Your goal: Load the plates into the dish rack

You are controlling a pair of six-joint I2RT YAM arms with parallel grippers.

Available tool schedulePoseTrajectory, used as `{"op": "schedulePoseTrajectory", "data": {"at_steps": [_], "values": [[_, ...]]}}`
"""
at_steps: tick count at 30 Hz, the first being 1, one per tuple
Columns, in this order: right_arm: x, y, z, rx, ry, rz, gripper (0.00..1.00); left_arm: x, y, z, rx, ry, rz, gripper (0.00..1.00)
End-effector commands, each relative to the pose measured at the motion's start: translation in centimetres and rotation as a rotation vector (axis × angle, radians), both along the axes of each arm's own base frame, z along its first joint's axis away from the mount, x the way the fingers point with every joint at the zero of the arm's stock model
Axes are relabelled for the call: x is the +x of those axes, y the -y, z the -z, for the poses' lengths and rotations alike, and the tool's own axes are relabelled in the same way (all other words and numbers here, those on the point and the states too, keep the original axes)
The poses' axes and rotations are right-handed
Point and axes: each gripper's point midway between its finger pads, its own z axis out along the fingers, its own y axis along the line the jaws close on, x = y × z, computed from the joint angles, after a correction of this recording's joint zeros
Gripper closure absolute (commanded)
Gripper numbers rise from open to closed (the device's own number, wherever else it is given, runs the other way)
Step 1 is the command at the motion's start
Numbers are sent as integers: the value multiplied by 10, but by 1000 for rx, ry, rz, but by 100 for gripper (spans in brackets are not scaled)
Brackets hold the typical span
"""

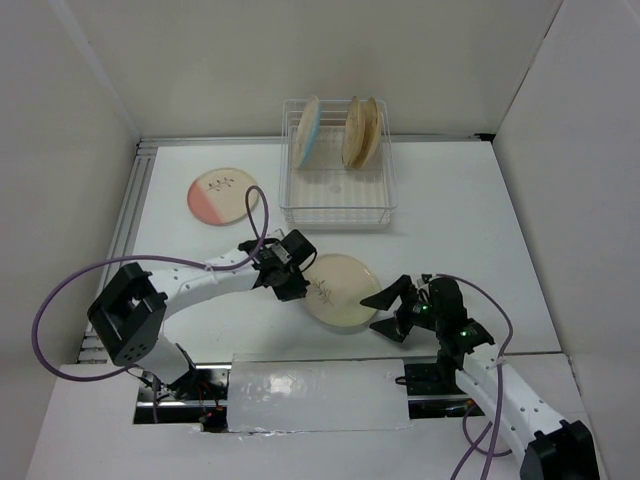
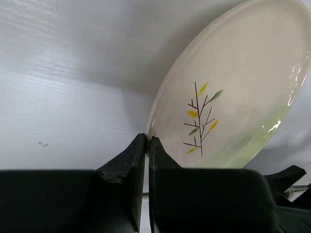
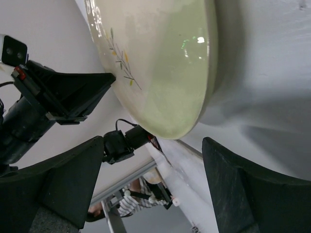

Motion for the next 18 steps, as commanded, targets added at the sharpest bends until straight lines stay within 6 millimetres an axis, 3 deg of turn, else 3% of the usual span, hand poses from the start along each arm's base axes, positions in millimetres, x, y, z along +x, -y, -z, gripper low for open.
{"op": "schedulePoseTrajectory", "data": {"at_steps": [1,18], "values": [[5,-4,-9,51,16,2,12,17,13,-38,-93,75,-20,100],[19,-7,13,28,-51,15,12,22,25,-50,-126,76,1,100]]}}
